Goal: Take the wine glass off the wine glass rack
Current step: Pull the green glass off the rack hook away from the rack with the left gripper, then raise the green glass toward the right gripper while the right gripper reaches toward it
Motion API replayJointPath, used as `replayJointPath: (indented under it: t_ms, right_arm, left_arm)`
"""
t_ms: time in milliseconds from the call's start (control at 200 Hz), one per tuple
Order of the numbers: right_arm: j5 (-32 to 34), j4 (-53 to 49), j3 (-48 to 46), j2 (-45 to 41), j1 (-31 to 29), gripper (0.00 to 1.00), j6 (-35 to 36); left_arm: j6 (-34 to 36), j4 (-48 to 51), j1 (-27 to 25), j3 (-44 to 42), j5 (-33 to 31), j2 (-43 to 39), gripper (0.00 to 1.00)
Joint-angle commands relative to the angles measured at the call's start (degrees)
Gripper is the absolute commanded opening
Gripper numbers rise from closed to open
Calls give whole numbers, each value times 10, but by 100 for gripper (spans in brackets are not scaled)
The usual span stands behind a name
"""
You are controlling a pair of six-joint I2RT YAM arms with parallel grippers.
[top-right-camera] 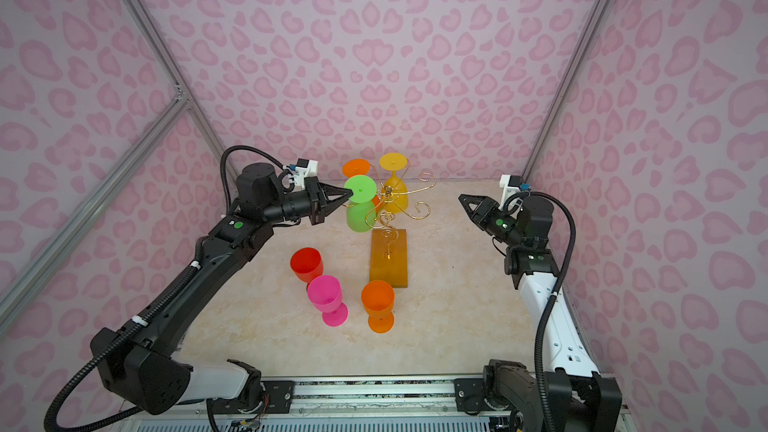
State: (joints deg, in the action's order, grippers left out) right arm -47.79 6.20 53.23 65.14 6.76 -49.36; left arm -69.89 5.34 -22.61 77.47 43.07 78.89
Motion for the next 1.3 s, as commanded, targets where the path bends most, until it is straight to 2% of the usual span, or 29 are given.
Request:
replayJointPath:
  t_ms: [0,745,945,1300]
  right_arm:
    - [-5,20,-1,2,0,33,-5]
    - [-7,27,-4,3,-1,33,-15]
    - [-6,27,-1,13,-2,33,-17]
    - [6,24,17,24,-16,33,-14]
  left_arm:
    - [9,-13,-5,-19,4,-9,3]
    - [16,25,-16,-101,-13,-127,3]
    - [44,87,-16,-103,-12,-176,3]
    - [117,174,-12,-63,46,-245,4]
